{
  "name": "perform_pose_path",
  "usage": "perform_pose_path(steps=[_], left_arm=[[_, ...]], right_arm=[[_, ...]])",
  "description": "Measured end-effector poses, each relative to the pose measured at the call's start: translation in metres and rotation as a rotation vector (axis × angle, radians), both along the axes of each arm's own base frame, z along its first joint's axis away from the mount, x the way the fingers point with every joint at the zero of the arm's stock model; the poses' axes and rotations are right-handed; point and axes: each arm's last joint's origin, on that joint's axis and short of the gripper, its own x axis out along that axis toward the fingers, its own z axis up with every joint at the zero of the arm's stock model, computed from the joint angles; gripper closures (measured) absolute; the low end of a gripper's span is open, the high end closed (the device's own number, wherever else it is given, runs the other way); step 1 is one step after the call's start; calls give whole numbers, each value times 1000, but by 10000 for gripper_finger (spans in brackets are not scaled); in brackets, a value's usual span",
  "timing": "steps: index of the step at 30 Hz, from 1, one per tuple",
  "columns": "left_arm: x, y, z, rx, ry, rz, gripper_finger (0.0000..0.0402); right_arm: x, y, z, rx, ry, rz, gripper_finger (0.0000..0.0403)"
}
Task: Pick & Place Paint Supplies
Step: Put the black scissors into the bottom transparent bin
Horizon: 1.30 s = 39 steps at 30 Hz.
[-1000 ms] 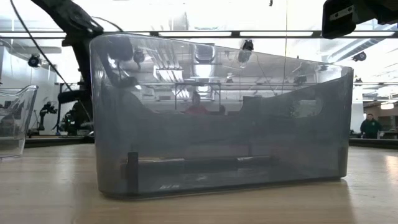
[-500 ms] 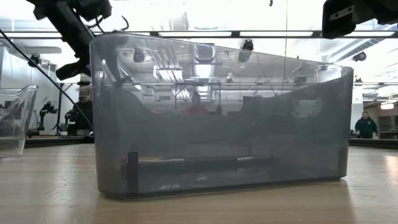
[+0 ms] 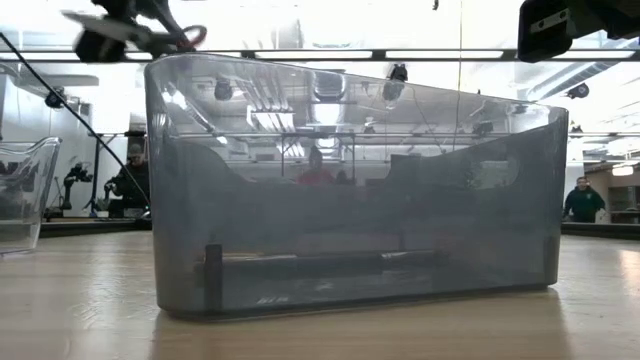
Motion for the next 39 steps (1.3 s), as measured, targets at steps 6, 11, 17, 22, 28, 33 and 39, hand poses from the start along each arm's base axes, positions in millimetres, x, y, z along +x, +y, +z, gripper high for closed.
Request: perform_pose_path(steps=[6,11,17,22,28,33,39], left_arm=[[-12,-38,0,-107,55,43,303],[-25,-73,-12,-193,114,110,303],[-37,-109,-27,-304,184,197,303],[-45,-132,-38,-384,272,249,303],[-52,-151,-52,-429,429,321,303],[-51,-158,-66,-379,533,384,303],[-44,-170,-83,-310,582,431,303]], right_arm=[[0,0,0,0,0,1,395],[0,0,0,-1,0,1,395],[0,0,0,-1,0,1,395],[0,0,0,-1,0,1,395],[0,0,0,0,0,0,395],[0,0,0,0,0,0,395],[0,0,0,0,0,0,395]])
